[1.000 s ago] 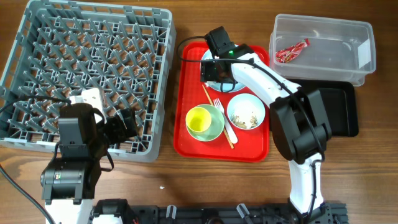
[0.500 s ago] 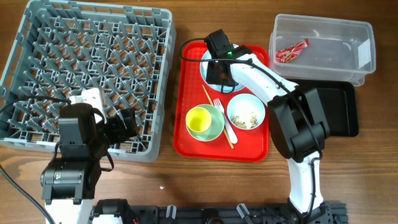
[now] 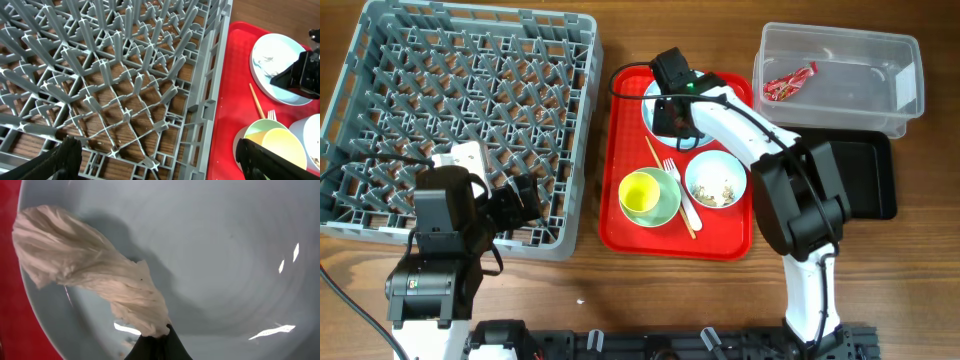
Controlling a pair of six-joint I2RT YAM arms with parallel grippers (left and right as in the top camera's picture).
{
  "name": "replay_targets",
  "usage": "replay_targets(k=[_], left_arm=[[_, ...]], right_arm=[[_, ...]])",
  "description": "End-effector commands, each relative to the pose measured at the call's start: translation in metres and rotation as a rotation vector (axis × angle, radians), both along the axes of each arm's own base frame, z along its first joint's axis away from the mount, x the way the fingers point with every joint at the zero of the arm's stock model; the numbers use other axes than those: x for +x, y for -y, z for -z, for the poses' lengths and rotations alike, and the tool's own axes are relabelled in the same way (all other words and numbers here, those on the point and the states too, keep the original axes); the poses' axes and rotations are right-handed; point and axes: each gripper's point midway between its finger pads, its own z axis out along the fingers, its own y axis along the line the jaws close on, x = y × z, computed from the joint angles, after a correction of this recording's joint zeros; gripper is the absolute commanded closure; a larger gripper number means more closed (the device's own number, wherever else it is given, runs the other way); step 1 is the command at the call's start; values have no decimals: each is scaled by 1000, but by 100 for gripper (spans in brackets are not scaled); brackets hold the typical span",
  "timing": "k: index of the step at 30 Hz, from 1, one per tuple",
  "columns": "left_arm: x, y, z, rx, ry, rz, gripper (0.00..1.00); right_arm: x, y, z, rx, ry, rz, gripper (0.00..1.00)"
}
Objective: Sort waste into correct bins and load items into the dishwasher rack
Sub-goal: 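Grasp the white tissue on the plate with the right gripper, then drop the tissue into the clear plastic bin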
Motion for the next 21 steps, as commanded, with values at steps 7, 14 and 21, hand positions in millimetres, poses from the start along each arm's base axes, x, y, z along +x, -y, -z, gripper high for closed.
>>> replay_targets(k=[7,14,21], left_arm=[[2,-1,-7,3,16,-1,0],[2,-1,-7,3,16,-1,0],[2,-1,-7,3,16,-1,0]], right_arm=[[38,101,-153,42,307,153,96],[39,210,-179,12,348,378,95],[48,243,-181,8,381,389,21]])
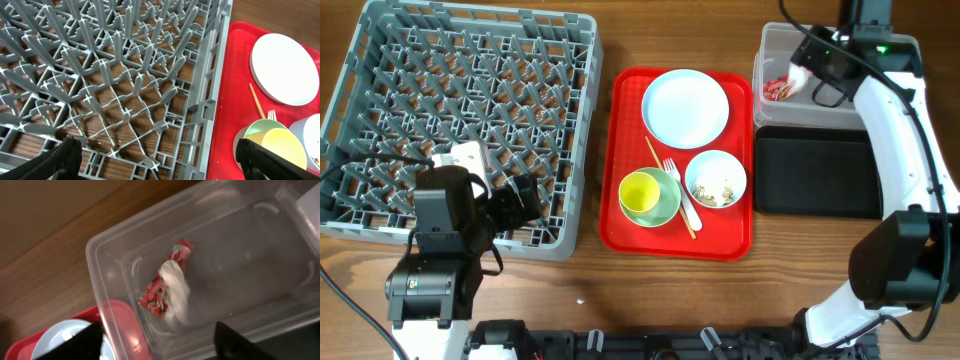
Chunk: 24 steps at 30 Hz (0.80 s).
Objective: Sort waste into correct bins and load items into the dishwasher rack
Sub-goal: 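Drop the tissue into the clear plastic bin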
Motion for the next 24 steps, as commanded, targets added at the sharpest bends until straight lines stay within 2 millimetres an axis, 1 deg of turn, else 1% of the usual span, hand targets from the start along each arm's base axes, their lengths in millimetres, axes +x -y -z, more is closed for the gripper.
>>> replay_targets(k=[1,2,4,6,8,9,12,13,16,18,19,20,22,24], left_arm=[[2,-1,-7,3,16,-1,0],[2,-1,-7,3,16,-1,0],[2,-1,-7,3,16,-1,0],[2,-1,-7,3,16,-1,0],[2,-1,-7,3,16,-1,0],[2,-1,-7,3,16,-1,0],[2,-1,-7,3,16,-1,0],[2,-1,-7,3,16,-1,0],[2,-1,-7,3,16,-1,0],[2,-1,-7,3,16,-1,0],[2,-1,-7,3,16,-1,0],[2,-1,-7,3,16,-1,0],[2,-1,-7,3,16,-1,0],[2,-1,-7,3,15,-1,0]], right_arm=[[6,-11,-5,-10,20,-123,19],[3,-21,-6,16,19,-184,16],[-10,-43,-10,93,-4,-296,12],[-28,-60,-11,166,-45,-362,8],[-55,-82,-13,241,-100,-485,8],[-65,-87,-13,256,-128,-516,9],[-101,-97,-5,278,-254,-560,12],[-110,-100,-3,280,-288,-579,15],[-138,-111,-3,285,-375,-619,21],[-148,-115,-8,278,-379,-618,21],[-156,-116,-12,267,-368,-590,21],[-159,-117,-12,249,-356,-593,20],[-167,-118,-7,211,-358,-555,20],[-174,-128,2,185,-360,-564,20]])
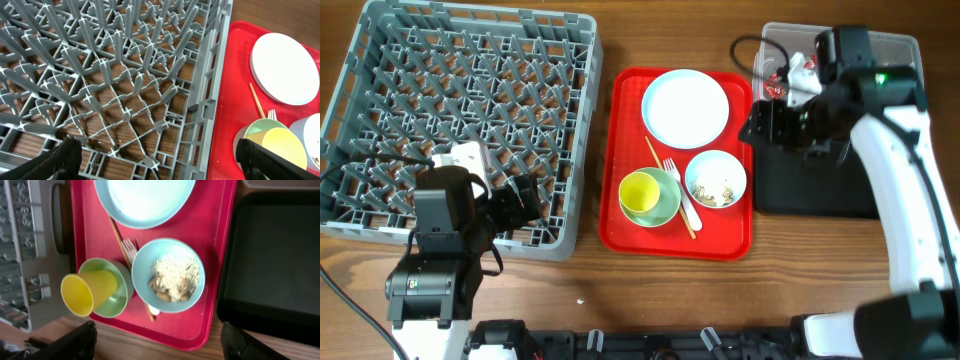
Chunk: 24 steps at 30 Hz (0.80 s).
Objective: Sort waste into correct bins and load items into the dishwasher rack
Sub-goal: 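Drop the tissue into the clear plastic bin, then grasp the rim of the rice bowl with the right gripper and lift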
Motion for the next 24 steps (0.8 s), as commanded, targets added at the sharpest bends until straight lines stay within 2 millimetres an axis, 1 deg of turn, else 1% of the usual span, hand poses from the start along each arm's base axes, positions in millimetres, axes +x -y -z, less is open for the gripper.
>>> replay_targets(k=[1,2,5,9,12,16,19,22,24], left_arm=[[2,-1,-7,3,18,-1,0],[2,-1,-7,3,18,-1,0],[2,-1,-7,3,18,-1,0],[2,-1,-7,3,17,-1,0],[1,-1,-6,3,14,-1,0],[1,-1,-6,3,14,-1,0],[1,-1,-6,3,14,-1,0],[1,-1,-6,3,14,-1,0],[1,-1,-6,3,14,-1,0]], right_arm=[[-15,-13,12,-59,7,21,20],[-17,-23,20,-72,2,19,20],[-13,-40,38,-130,14,59,20],[-7,-57,61,-191,10,151,21],[-3,-76,88,-199,-35,161,21],[0,-83,125,-230,-113,192,21],[2,-86,145,-236,-154,215,25],[5,-93,159,-218,-175,217,31],[6,-93,172,-226,-200,248,32]])
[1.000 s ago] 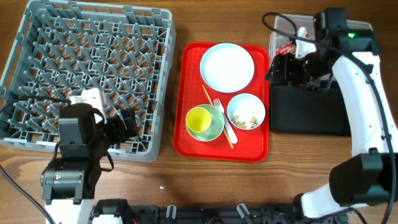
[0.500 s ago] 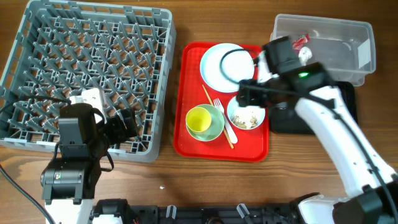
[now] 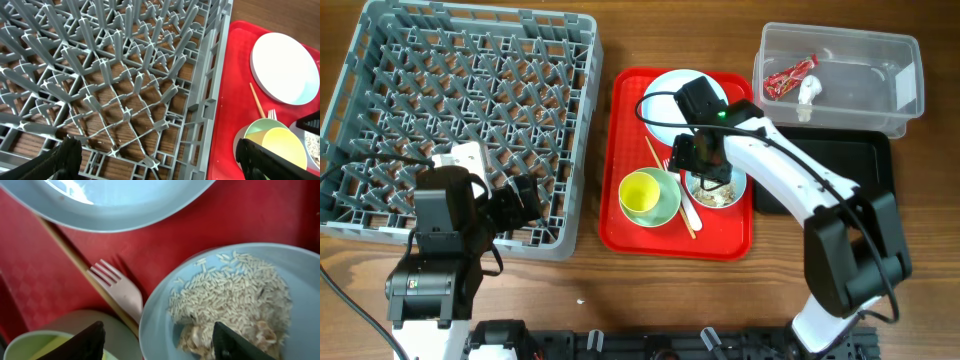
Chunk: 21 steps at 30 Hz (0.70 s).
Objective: Sort waste into correct bins and load items into the dishwasher rack
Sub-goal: 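Grasp the rim of the rice bowl with the right gripper and lift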
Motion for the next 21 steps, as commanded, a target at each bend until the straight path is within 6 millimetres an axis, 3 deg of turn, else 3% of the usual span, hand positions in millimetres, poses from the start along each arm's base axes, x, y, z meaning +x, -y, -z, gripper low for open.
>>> replay_targets(k=[1,7,10,14,17,19,21], left_arm=[[1,-1,-6,3,15,-1,0],[1,-1,-6,3,15,-1,0],[1,-1,-6,3,15,-1,0],[2,-1,-6,3,15,-1,0],[2,-1,-6,3,15,-1,0],[1,-1,-6,3,15,-1,0],[1,-1,-6,3,15,-1,0]], right_arm=[[-4,1,25,-19,-56,63,34],[-2,-5,34,5,-70,80,45],[1,-7,33,13,-58,80,66],[2,-7,33,14,-54,80,82],[3,-7,33,15,-52,80,87],[3,-7,33,15,-52,79,96],[3,-7,33,15,-52,78,96]])
